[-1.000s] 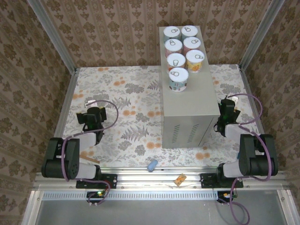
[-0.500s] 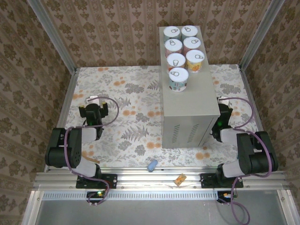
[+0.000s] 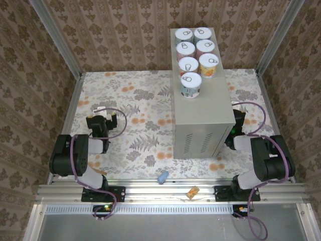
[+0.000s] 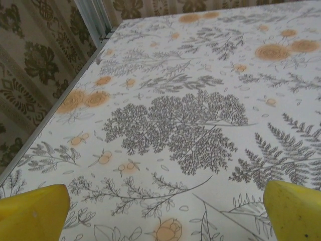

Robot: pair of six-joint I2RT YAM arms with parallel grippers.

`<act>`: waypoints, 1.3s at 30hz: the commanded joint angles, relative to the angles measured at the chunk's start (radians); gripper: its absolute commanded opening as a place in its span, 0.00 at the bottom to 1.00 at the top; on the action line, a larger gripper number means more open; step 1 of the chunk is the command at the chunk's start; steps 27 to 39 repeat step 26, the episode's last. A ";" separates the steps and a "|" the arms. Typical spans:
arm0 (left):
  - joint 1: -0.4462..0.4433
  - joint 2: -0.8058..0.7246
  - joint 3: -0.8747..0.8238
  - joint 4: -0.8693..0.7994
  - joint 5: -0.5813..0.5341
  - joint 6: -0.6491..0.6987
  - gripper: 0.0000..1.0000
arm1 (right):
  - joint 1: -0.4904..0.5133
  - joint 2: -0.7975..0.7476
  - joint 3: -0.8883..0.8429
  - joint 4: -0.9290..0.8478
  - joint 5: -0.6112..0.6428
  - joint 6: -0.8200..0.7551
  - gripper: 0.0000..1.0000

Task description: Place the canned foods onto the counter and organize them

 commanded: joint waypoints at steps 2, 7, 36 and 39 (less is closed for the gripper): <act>-0.001 0.000 -0.001 0.048 0.019 0.023 1.00 | -0.006 0.020 -0.024 0.085 -0.126 -0.025 1.00; -0.005 0.000 -0.001 0.053 0.023 0.028 1.00 | -0.004 0.023 -0.028 0.095 -0.125 -0.026 1.00; 0.004 0.000 0.004 0.043 0.043 0.025 1.00 | -0.005 0.025 -0.030 0.104 -0.129 -0.026 1.00; 0.004 0.000 0.004 0.043 0.043 0.025 1.00 | -0.005 0.025 -0.030 0.104 -0.129 -0.026 1.00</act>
